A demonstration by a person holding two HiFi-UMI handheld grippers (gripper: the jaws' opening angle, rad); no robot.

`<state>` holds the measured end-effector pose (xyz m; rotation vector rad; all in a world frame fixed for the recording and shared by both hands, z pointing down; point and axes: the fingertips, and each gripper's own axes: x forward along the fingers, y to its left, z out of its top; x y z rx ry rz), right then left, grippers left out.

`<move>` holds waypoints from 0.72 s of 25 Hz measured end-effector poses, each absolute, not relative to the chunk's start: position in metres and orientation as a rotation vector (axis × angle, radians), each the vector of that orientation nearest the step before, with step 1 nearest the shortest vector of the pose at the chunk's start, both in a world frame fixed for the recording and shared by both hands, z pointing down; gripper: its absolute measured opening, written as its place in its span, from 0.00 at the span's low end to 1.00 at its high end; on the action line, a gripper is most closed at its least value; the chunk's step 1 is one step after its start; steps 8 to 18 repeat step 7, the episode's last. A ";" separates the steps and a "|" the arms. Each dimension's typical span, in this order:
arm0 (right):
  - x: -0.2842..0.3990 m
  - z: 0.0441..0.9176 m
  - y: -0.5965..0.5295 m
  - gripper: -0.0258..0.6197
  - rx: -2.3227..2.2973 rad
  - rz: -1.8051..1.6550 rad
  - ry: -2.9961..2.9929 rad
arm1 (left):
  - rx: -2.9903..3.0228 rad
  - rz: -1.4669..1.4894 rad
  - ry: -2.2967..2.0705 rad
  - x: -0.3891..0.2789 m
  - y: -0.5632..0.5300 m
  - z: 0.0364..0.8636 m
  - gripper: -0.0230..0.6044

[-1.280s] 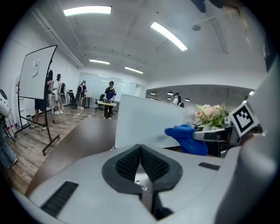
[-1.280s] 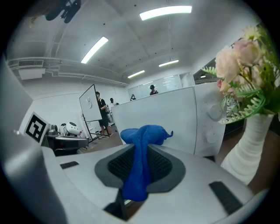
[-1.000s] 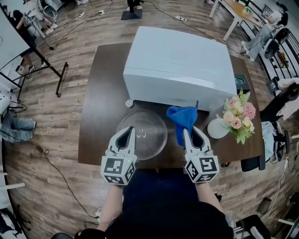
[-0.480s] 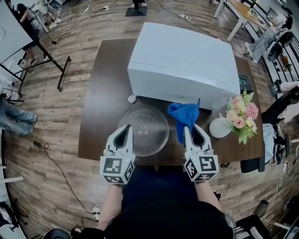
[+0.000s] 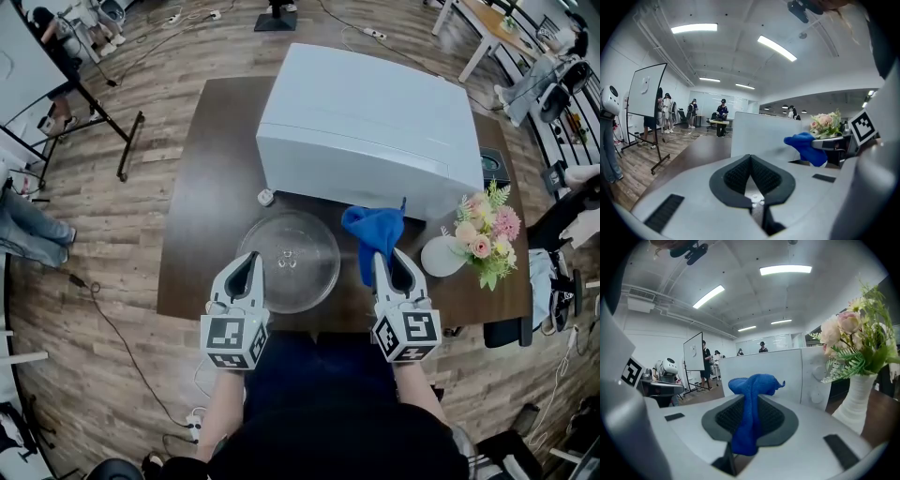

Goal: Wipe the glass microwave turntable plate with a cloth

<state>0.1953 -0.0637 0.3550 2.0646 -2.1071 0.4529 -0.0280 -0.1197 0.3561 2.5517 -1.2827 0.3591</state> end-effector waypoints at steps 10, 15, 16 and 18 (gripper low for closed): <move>0.196 0.361 -0.062 0.15 2.046 0.468 -2.100 | 2.531 0.374 -1.298 -0.033 -0.118 0.363 0.04; 0.196 0.361 -0.062 0.15 2.046 0.468 -2.100 | 2.531 0.374 -1.298 -0.033 -0.118 0.363 0.04; 0.196 0.361 -0.062 0.15 2.046 0.468 -2.100 | 2.531 0.374 -1.298 -0.033 -0.118 0.363 0.04; 0.196 0.361 -0.062 0.15 2.046 0.468 -2.100 | 2.531 0.374 -1.298 -0.033 -0.118 0.363 0.04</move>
